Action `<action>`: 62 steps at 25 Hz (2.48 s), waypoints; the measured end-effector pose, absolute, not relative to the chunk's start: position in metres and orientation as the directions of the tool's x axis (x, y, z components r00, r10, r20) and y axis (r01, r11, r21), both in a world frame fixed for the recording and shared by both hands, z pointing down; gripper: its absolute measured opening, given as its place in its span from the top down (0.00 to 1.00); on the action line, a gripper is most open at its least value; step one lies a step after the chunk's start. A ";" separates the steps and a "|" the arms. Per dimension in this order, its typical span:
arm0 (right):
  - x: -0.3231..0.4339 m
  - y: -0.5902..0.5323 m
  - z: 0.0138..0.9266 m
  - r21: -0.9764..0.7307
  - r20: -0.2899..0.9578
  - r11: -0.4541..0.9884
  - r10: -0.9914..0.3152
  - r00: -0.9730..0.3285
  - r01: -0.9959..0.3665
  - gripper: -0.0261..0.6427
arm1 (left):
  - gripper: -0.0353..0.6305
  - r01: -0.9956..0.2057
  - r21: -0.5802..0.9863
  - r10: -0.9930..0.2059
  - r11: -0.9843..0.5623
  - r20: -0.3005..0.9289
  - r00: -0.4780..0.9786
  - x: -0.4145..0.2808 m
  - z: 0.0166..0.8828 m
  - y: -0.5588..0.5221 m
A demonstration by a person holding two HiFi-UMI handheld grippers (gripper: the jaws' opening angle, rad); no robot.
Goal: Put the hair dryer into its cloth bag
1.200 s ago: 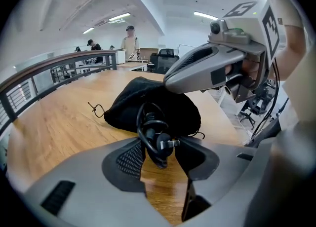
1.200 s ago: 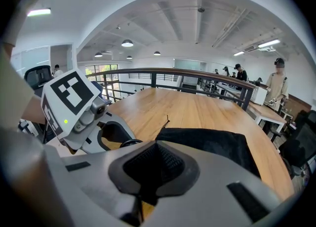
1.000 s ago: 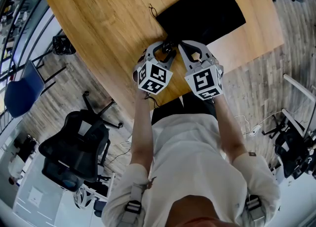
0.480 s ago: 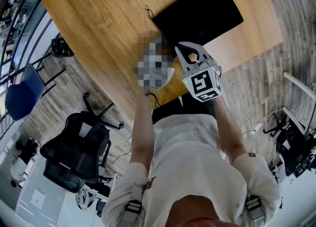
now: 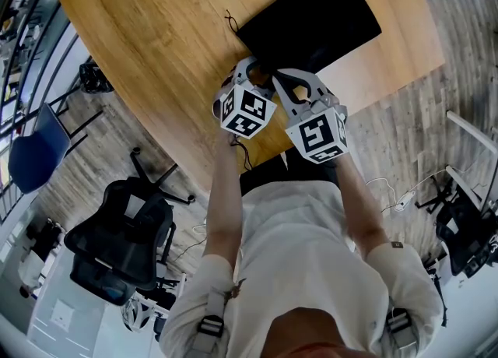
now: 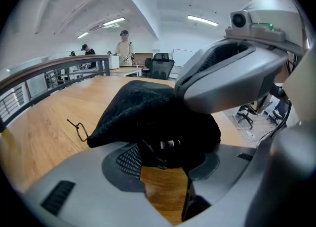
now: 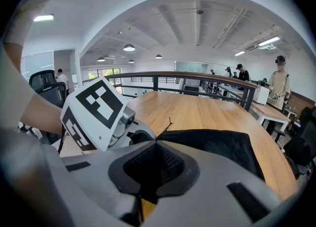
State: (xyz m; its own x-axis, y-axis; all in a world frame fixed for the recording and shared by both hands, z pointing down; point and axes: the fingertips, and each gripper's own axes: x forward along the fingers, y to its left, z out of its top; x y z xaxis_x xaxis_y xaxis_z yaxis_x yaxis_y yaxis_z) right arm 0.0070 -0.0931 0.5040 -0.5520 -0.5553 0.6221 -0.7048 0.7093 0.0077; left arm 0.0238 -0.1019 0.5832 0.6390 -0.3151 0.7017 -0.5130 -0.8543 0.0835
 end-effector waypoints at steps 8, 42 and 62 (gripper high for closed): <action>0.008 -0.092 0.504 0.001 0.620 0.709 -0.554 -0.556 -0.706 0.93 | 0.64 -0.494 0.084 -0.306 -0.866 0.690 0.655 0.031 0.590 -0.108; 0.002 -0.093 0.517 -0.013 0.624 0.698 -0.554 -0.551 -0.716 0.90 | 0.60 -0.611 0.062 -0.407 -0.789 0.692 0.597 -0.024 0.575 -0.082; 0.000 -0.089 0.478 0.043 0.563 0.693 -0.612 -0.556 -0.719 0.81 | 0.75 -0.743 0.060 -0.607 -0.667 0.535 0.588 -0.060 0.486 -0.086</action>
